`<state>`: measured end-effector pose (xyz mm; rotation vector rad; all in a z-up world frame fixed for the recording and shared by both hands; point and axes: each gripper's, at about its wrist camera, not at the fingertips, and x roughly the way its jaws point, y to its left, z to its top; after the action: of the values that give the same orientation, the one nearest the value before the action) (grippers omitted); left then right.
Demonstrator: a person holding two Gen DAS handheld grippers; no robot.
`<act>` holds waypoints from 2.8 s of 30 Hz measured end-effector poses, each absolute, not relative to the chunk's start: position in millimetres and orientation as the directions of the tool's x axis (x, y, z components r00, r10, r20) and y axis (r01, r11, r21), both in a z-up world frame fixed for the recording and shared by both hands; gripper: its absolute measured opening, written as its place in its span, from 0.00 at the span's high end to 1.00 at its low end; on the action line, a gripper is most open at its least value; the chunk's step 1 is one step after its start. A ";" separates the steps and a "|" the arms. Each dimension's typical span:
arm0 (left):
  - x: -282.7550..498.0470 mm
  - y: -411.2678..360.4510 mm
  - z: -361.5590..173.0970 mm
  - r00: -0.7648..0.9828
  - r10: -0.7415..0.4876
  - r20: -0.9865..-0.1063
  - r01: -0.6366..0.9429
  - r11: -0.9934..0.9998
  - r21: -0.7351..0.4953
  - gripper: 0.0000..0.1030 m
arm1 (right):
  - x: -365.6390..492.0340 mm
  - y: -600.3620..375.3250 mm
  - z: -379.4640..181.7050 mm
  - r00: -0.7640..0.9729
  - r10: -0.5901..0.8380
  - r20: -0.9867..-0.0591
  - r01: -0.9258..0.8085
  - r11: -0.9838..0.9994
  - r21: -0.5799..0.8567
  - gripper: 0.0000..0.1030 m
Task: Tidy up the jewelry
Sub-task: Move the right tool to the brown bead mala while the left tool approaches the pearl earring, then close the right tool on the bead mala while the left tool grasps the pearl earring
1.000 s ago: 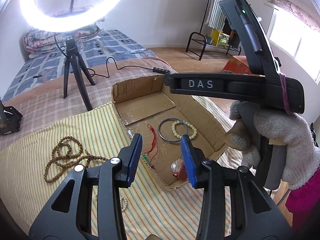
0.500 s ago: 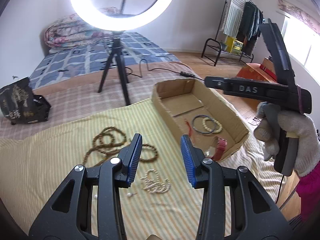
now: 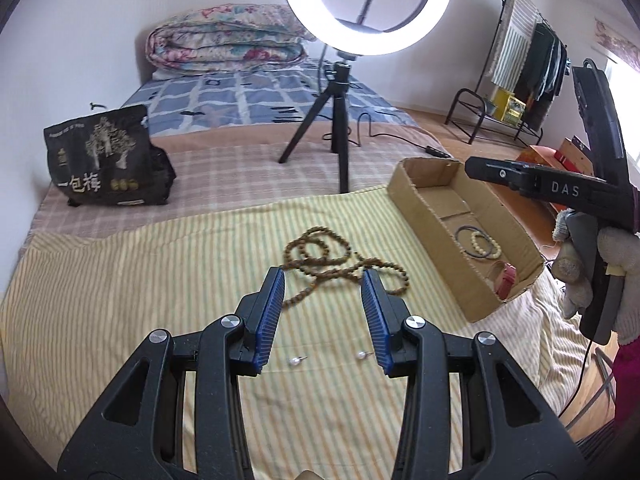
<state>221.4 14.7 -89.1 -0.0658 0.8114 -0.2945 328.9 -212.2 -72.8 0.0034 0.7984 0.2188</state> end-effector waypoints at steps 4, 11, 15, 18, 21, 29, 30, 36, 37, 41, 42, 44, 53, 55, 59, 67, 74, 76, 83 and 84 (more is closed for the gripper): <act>221.6 29.5 -96.2 0.642 -0.278 -0.715 0.209 0.960 -0.186 0.61 | 331.4 -189.7 -82.1 0.650 0.211 -0.730 -0.236 0.969 0.070 0.11; 220.2 38.9 -112.0 0.613 -0.279 -0.739 0.206 0.960 -0.192 0.61 | 337.8 -158.8 -101.0 0.604 0.231 -0.763 -0.286 0.956 0.062 0.10; 217.0 36.5 -122.1 0.592 -0.289 -0.752 0.216 0.956 -0.198 0.61 | 341.2 -147.7 -112.3 0.575 0.240 -0.782 -0.305 0.950 0.067 0.08; 215.1 32.1 -129.4 0.576 -0.295 -0.762 0.226 0.954 -0.198 0.61 | 345.3 -142.8 -121.8 0.556 0.239 -0.796 -0.310 0.948 0.068 0.08; 213.6 27.4 -140.1 0.553 -0.301 -0.777 0.237 0.951 -0.200 0.61 | 349.2 -137.1 -131.0 0.535 0.241 -0.810 -0.313 0.947 0.075 0.08; 211.5 27.2 -162.7 0.507 -0.317 -0.802 0.238 0.945 -0.224 0.61 | 363.5 -114.8 -153.3 0.460 0.285 -0.841 -0.331 0.934 0.136 0.05; 211.2 27.5 -163.9 0.504 -0.318 -0.803 0.240 0.945 -0.223 0.61 | 366.6 -111.0 -157.2 0.448 0.291 -0.845 -0.333 0.932 0.144 0.05; 212.2 27.0 -174.9 0.479 -0.331 -0.813 0.250 0.939 -0.235 0.61 | 383.7 -103.2 -176.8 0.407 0.285 -0.868 -0.294 0.940 0.170 0.05; 212.8 26.7 -176.7 0.474 -0.333 -0.815 0.252 0.938 -0.237 0.61 | 385.4 -103.6 -179.5 0.397 0.289 -0.871 -0.289 0.940 0.180 0.05; 213.7 23.2 -184.2 0.459 -0.328 -0.826 0.260 0.938 -0.228 0.61 | 392.1 -102.5 -190.9 0.354 0.304 -0.884 -0.279 0.937 0.210 0.05; 214.3 22.8 -185.4 0.458 -0.327 -0.827 0.261 0.938 -0.226 0.61 | 393.3 -102.5 -193.1 0.349 0.303 -0.887 -0.274 0.938 0.213 0.05; 215.4 21.0 -187.3 0.457 -0.324 -0.828 0.264 0.939 -0.222 0.61 | 395.8 -101.0 -199.5 0.334 0.297 -0.894 -0.260 0.941 0.216 0.05; 223.1 20.3 -196.1 0.448 -0.317 -0.836 0.252 0.942 -0.223 0.73 | 401.8 -93.6 -214.8 0.295 0.325 -0.898 -0.239 0.936 0.260 0.02; 225.0 20.5 -197.4 0.449 -0.317 -0.835 0.249 0.942 -0.224 0.73 | 402.5 -93.8 -216.0 0.293 0.331 -0.897 -0.238 0.934 0.266 0.01; 227.7 19.2 -198.7 0.453 -0.311 -0.836 0.249 0.944 -0.217 0.73 | 403.0 -85.1 -221.0 0.307 0.278 -0.910 -0.263 0.944 0.200 0.02; 226.7 14.3 -203.9 0.462 -0.280 -0.841 0.269 0.948 -0.168 0.73 | 397.9 -72.0 -224.4 0.380 0.162 -0.911 -0.314 0.949 0.037 0.23; 226.3 12.2 -204.9 0.477 -0.270 -0.837 0.288 0.947 -0.141 0.90 | 395.7 -77.5 -222.3 0.417 0.168 -0.893 -0.322 0.946 0.027 0.58; 226.6 12.1 -205.9 0.484 -0.267 -0.834 0.295 0.946 -0.132 0.91 | 394.7 -78.6 -222.3 0.423 0.174 -0.889 -0.328 0.944 0.029 0.67; 229.5 15.7 -204.5 0.496 -0.278 -0.823 0.287 0.947 -0.147 0.91 | 396.9 -93.7 -217.9 0.414 0.231 -0.881 -0.304 0.947 0.105 0.95; 229.2 16.0 -203.8 0.500 -0.275 -0.821 0.284 0.948 -0.145 0.91 | 396.4 -94.9 -217.4 0.413 0.236 -0.880 -0.302 0.947 0.112 0.96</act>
<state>229.2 16.0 -203.8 0.0097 0.9910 -0.3383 396.4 -94.9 -217.4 -0.0673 1.0941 0.3381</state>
